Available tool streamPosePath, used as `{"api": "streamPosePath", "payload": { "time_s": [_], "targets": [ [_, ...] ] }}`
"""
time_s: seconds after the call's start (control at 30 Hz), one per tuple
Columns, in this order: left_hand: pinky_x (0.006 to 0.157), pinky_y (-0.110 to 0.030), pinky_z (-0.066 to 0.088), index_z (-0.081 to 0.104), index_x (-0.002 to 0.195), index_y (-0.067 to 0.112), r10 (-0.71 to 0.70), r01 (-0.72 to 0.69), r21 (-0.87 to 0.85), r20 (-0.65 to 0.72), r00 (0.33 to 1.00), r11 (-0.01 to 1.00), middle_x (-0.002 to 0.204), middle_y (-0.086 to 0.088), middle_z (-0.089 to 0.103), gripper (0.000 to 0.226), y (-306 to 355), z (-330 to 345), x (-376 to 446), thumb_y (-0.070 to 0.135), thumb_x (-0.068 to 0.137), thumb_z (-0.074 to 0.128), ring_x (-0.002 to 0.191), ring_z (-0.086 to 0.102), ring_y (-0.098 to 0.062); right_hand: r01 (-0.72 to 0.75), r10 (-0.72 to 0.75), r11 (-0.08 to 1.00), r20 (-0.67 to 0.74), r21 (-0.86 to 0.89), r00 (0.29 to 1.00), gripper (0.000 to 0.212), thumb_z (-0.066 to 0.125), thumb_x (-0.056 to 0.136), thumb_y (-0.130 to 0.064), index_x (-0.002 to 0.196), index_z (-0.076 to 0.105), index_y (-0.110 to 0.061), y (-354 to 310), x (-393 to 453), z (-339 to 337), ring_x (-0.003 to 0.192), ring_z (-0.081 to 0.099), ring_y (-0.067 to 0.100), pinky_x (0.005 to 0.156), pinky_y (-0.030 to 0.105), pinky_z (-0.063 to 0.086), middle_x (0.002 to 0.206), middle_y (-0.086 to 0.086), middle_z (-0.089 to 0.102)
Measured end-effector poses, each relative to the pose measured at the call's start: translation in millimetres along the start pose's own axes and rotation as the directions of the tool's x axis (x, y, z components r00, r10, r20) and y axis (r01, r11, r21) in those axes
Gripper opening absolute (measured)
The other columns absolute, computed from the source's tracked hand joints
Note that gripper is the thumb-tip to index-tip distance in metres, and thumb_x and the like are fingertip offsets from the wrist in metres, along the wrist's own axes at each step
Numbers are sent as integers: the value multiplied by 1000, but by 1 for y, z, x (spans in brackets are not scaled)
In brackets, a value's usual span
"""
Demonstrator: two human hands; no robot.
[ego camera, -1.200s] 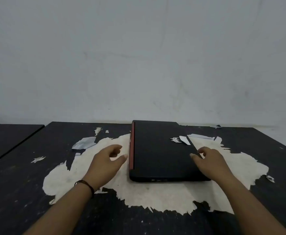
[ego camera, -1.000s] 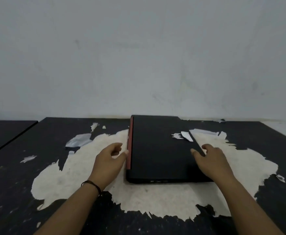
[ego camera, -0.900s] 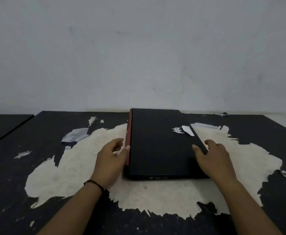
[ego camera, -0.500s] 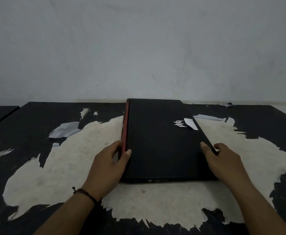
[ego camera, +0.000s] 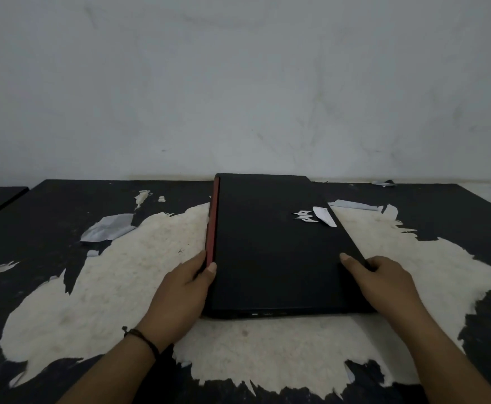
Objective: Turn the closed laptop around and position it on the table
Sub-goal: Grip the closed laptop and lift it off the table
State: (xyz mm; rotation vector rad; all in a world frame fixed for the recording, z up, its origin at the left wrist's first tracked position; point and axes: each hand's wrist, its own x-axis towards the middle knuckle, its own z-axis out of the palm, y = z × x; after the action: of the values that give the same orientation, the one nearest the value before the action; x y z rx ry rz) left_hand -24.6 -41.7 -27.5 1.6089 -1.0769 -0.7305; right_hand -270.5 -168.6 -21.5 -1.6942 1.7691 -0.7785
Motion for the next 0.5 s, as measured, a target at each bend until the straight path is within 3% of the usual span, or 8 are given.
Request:
{"api": "streamPosePath", "payload": {
  "time_s": [0.07,0.17,0.3,0.37,0.43,0.5],
  "targets": [
    [69,0,42,48,113,42,-32,30,-89,-17,999,996,86,36,55,27,-1,-2,2,21,95,44,80,55,12,-4,4,1000,1,18,1000,59,57,80,-54,79,63,4,-2,-2,-1,65,57,24,53,30,39,75,17,64],
    [60,0,44,58,98,36,-86,82,-201,-11,996,976,68,37,65,27,3,-4,3,13,94,45,69,60,17,-46,42,986,31,157,999,54,60,80,-50,81,64,3,-4,-4,-3,68,56,23,61,34,41,77,16,63],
    [78,-16,46,50,130,7,-198,175,-410,-13,980,895,115,3,64,39,4,-7,4,5,91,48,90,57,0,-230,155,843,189,487,970,26,64,81,-40,80,64,-14,-8,-10,-12,81,55,16,79,37,43,87,0,62],
    [78,-18,48,50,130,8,-210,178,-490,-10,978,853,108,6,64,40,3,-8,5,6,90,49,92,56,-2,-307,176,712,263,631,949,18,65,81,-32,85,67,-15,-9,-11,-15,86,61,19,76,35,46,91,2,68],
    [89,-25,47,53,127,11,-204,169,-545,-3,979,821,99,12,63,37,3,-8,5,9,90,48,96,56,-5,-359,155,602,337,713,929,18,66,80,-27,91,70,-13,-9,-11,-16,88,65,24,72,35,50,93,6,74],
    [97,-33,45,60,113,21,-193,166,-581,16,981,797,91,13,67,28,3,-6,2,9,91,46,98,58,-9,-399,109,534,408,745,907,27,71,70,-23,94,71,-10,-10,-15,-16,87,70,30,71,39,58,94,9,77]
  ]
}}
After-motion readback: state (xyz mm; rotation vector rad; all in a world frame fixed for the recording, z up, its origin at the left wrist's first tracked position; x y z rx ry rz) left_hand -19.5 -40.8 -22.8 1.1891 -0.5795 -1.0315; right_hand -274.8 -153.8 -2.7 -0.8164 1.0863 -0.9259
